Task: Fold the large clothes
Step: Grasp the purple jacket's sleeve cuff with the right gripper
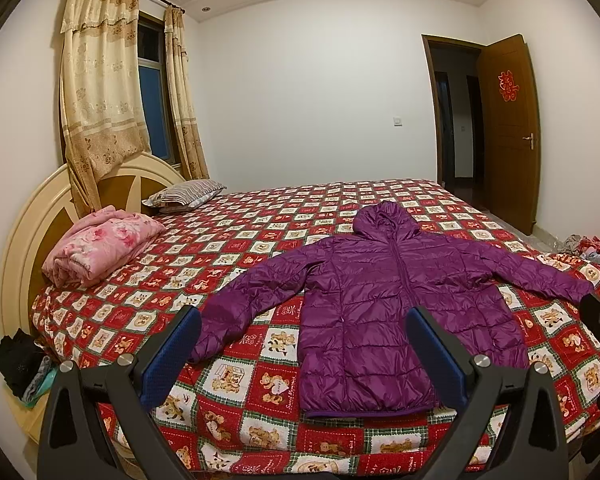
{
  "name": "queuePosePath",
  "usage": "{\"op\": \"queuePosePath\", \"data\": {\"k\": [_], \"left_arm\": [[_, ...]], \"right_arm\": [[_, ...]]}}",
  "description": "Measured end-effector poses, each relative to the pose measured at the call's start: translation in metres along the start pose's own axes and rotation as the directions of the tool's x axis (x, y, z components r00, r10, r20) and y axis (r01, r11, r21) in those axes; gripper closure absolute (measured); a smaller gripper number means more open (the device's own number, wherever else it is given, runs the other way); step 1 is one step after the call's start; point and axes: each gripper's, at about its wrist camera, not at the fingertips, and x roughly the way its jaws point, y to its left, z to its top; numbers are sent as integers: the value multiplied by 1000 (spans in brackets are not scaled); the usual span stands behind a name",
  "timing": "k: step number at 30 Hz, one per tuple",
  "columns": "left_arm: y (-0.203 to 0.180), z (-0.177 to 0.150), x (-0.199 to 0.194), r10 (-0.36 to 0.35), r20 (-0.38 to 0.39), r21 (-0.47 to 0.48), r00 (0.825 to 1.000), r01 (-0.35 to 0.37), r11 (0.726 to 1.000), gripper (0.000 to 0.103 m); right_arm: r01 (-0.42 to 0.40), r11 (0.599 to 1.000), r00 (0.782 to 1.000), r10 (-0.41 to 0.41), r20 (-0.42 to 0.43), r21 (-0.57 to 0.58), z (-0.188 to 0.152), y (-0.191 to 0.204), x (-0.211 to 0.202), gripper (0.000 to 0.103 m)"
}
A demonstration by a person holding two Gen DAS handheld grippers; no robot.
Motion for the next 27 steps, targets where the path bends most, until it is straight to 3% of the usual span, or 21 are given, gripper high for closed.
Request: {"op": "queuePosePath", "data": {"k": [9,14,17,21,24,27], "left_arm": [[5,-1,10,-10,-24,-20,1000,9,1000,1],[1,-8,47,-49,-107,-16,993,48,999,1],[-6,-10,85,-50,-166,36,985,57,998,1],[-20,-1,131,-25,-182,134,983,50,990,1],[-28,11,163,-12,-174,173,985,43,984,1],[-36,22,198,-17,-166,186,986,48,981,1]], "right_arm": [[1,1000,1000,-1,2,1,-2,0,4,0],[-16,998,996,21,-91,58,-16,-21,39,0],[34,993,988,-17,-153,111,-29,-55,72,0],[191,961,960,-141,-240,199,-41,-122,112,0],[295,903,923,-184,-338,313,-51,-181,137,0],[372,837,891,-201,-407,401,-58,-230,154,7]]}}
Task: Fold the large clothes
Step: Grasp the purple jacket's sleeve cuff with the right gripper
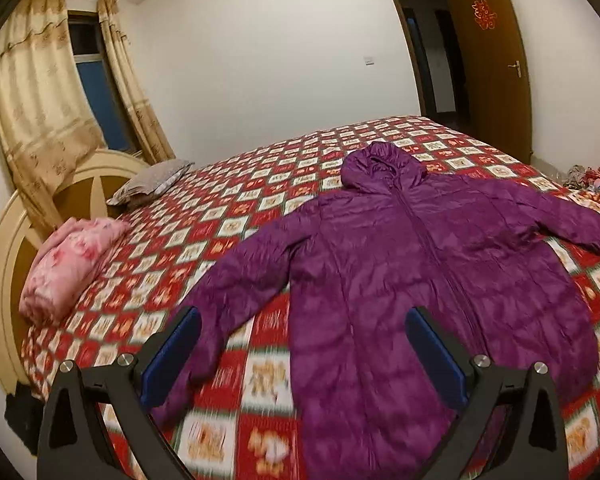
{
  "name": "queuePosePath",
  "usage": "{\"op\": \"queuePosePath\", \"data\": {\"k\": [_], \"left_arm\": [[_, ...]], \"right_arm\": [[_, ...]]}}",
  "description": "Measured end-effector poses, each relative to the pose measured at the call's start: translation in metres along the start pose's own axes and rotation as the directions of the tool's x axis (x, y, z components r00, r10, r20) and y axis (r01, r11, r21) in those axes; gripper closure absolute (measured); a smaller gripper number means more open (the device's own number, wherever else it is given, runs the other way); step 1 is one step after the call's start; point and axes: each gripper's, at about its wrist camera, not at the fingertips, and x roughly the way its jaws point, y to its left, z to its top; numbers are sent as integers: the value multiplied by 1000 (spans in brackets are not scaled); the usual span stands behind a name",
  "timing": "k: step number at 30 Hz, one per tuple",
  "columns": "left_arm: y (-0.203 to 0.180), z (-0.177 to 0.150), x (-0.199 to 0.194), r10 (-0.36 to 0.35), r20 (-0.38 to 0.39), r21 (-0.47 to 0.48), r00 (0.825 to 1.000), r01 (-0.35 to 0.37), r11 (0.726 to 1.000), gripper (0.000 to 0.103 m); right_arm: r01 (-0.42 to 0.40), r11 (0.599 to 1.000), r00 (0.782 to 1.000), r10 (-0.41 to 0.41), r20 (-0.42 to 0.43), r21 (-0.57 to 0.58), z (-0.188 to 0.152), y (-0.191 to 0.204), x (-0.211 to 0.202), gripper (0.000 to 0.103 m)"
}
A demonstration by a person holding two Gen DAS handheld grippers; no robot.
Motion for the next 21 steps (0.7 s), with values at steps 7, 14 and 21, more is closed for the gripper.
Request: {"op": "queuePosePath", "data": {"k": [7,14,21], "left_arm": [[-7,22,88,34,-49,-1,998,-35,999,1],[-9,27,178,115,-121,53,986,-109,993,1],[13,27,237,146,-214,32,966,-142,989,1]], "right_arm": [[141,988,987,-135,-82,71,38,-45,53,12],[156,984,972,-138,-192,83,50,-62,112,51],[163,987,974,-162,-156,-8,72,-50,115,91]]}}
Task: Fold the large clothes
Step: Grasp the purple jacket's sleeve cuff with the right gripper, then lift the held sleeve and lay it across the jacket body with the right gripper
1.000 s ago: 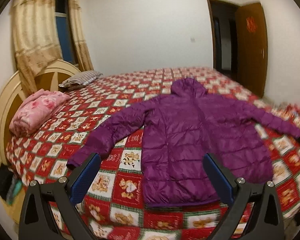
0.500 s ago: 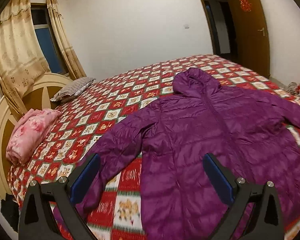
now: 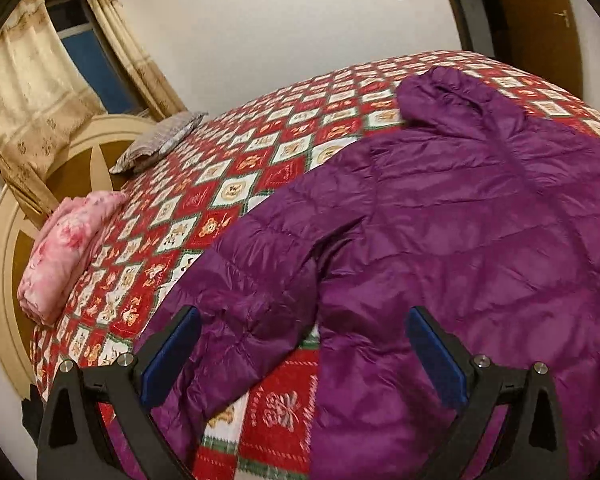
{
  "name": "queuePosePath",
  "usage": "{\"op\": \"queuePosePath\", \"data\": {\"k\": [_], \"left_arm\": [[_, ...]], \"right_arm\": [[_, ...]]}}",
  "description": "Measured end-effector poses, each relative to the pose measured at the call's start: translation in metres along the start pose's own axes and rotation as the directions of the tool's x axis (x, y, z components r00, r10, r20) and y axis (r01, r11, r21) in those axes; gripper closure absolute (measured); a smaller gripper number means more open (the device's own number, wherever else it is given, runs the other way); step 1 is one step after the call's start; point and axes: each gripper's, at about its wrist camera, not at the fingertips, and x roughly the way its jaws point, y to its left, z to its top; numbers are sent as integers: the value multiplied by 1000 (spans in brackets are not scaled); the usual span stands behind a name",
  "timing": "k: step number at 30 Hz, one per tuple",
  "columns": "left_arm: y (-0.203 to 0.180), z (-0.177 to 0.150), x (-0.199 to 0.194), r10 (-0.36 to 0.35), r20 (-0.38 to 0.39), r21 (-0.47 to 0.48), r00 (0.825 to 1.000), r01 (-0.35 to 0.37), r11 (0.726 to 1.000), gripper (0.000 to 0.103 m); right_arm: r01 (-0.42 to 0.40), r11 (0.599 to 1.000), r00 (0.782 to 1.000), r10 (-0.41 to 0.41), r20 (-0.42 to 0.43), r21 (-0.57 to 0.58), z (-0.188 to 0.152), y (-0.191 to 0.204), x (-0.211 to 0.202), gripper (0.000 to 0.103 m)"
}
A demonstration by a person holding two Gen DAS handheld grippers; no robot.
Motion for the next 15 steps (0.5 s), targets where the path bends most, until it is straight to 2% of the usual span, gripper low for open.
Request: {"op": "queuePosePath", "data": {"k": [3,8,11,15], "left_arm": [[6,5,9,4,-6,-10,1000,-4,1000,1],[15,13,16,5,-9,-33,1000,-5,999,1],[24,15,18,2,-7,-48,1000,-3,999,1],[34,15,22,5,-6,-59,1000,-6,998,1]], "right_arm": [[7,998,999,-4,47,-59,17,23,-10,91],[-30,982,987,59,149,-188,47,97,-35,92],[-58,956,973,118,196,-287,52,154,-51,92],[-90,899,954,202,222,-429,43,235,-62,92]]}}
